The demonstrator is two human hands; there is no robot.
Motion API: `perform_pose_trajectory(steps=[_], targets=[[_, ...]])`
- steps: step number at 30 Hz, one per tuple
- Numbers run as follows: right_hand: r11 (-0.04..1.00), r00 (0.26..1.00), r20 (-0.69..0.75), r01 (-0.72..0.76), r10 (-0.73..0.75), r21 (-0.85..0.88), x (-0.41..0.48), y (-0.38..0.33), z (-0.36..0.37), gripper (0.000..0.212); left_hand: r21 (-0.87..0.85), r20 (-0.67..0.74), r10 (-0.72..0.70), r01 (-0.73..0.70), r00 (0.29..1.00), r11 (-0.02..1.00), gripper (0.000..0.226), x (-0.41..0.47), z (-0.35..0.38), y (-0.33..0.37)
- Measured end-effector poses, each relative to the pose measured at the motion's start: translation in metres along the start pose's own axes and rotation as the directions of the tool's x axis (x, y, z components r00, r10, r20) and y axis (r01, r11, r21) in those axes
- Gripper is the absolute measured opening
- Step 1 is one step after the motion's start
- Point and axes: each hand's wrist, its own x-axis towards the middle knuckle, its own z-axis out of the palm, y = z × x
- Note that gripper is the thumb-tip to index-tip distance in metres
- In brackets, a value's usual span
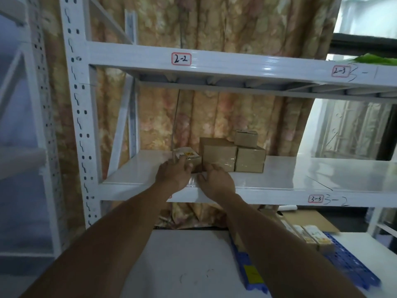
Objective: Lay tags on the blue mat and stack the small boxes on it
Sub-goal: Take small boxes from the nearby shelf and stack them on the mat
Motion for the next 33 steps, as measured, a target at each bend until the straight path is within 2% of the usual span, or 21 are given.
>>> perform_pose_trajectory(steps=[4,8,10,12,15,17,22,24,25,27,29,33], targets=[[0.992,0.996,0.01,-0.085,0.084,0.091,0.006,-0.007,0.0,0.048,-0.063,-0.017,0.013,-0.014,1.0,0.998,0.035,0.001,-0.007,-0.01],[0.942,0.986,0.058,-0.167,0.157,0.29,0.016,-0.022,0.0,0.054,-0.259,-0.004,-0.007,0.006,1.0,0.966,0.018,-0.006,-0.017,-0.014],[0.888,0.981,0.055,-0.194,0.188,0.416,0.018,-0.032,-0.001,0.049,-0.368,-0.024,-0.046,0.034,0.999,0.929,0.016,-0.011,-0.021,-0.013],[0.86,0.976,0.036,-0.205,0.213,0.466,0.019,-0.041,-0.003,0.05,-0.452,-0.076,-0.105,0.06,0.992,0.89,0.018,-0.015,-0.024,-0.012],[0.826,0.963,0.01,-0.236,0.268,0.512,0.017,-0.053,-0.008,0.044,-0.583,-0.181,-0.275,0.123,0.944,0.804,0.029,-0.019,-0.03,-0.01],[0.789,0.951,0.004,-0.259,0.31,0.558,0.016,-0.055,-0.011,0.038,-0.68,-0.2,-0.377,0.149,0.904,0.718,0.03,-0.021,-0.034,-0.009],[0.686,0.938,-0.057,-0.208,0.342,0.697,0.003,-0.064,-0.028,0.019,-0.803,-0.146,-0.481,0.18,0.865,0.568,0.018,-0.029,-0.04,-0.001],[0.615,0.925,-0.041,-0.218,0.378,0.758,-0.005,-0.063,-0.04,0.009,-0.849,-0.103,-0.518,0.196,0.849,0.491,0.01,-0.034,-0.041,0.008],[0.582,0.916,-0.024,-0.234,0.4,0.779,-0.009,-0.061,-0.048,0.008,-0.873,-0.085,-0.537,0.196,0.84,0.446,0.015,-0.036,-0.041,0.013],[0.573,0.899,-0.018,-0.264,0.438,0.776,-0.017,-0.047,-0.063,0.011,-0.902,-0.079,-0.515,0.159,0.854,0.401,0.025,-0.038,-0.036,0.028],[0.563,0.864,-0.045,-0.286,0.501,0.776,-0.025,-0.025,-0.077,0.014,-0.912,-0.084,-0.433,0.106,0.898,0.396,0.028,-0.042,-0.029,0.051],[0.583,0.734,-0.198,-0.314,0.649,0.749,-0.054,0.034,-0.107,0.022,-0.924,-0.057,-0.274,0.054,0.96,0.38,0.027,-0.053,-0.009,0.115]])
